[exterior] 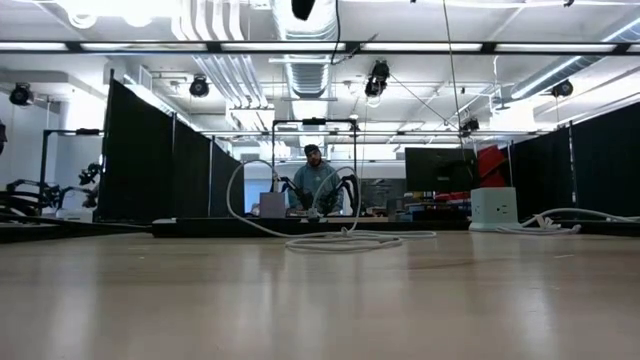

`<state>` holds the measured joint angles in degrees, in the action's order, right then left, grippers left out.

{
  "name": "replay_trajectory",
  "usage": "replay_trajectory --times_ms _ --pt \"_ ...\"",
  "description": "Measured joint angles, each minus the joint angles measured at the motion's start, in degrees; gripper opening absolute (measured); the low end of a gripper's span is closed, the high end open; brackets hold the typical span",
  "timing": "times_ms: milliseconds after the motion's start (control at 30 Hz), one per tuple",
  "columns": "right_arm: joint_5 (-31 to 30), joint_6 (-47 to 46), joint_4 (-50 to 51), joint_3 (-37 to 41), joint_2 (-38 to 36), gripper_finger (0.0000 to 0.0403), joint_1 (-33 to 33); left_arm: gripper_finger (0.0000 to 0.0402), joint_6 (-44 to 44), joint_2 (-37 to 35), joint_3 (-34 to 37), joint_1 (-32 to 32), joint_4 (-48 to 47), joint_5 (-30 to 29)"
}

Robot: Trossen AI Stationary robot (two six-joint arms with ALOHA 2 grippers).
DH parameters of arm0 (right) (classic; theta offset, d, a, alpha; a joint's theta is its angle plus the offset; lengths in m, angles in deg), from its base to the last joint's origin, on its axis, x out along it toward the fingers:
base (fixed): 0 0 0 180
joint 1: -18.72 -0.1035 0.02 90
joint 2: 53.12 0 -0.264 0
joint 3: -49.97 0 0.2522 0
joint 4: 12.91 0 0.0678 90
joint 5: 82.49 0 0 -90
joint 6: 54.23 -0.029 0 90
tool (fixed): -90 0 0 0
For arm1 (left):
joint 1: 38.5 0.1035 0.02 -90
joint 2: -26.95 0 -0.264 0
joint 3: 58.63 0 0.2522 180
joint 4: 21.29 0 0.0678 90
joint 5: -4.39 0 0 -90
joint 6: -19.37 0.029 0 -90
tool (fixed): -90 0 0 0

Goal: Insert USB
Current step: Insert the top black charger cable into the black outlet extension

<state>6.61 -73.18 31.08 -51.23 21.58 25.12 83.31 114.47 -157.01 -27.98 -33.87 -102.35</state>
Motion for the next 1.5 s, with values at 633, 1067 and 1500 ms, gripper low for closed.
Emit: replay_trajectory --times_ms 633,1067,1500 --pt "1.78 -11.02 -0.33 -2.54 -1.67 0.0363 6.13 0.0 -17.15 -0.58 1.95 3.47 8.41 11.09" --pt "5.89 -51.1 -28.74 -2.27 -0.16 0.0364 6.95 0.0 -2.71 0.83 2.08 3.87 43.44 12.76" --pt "11.89 -71.06 -47.04 -2.27 7.23 0.0363 6.55 0.0 -0.98 0.9 2.08 3.17 42.43 14.77"
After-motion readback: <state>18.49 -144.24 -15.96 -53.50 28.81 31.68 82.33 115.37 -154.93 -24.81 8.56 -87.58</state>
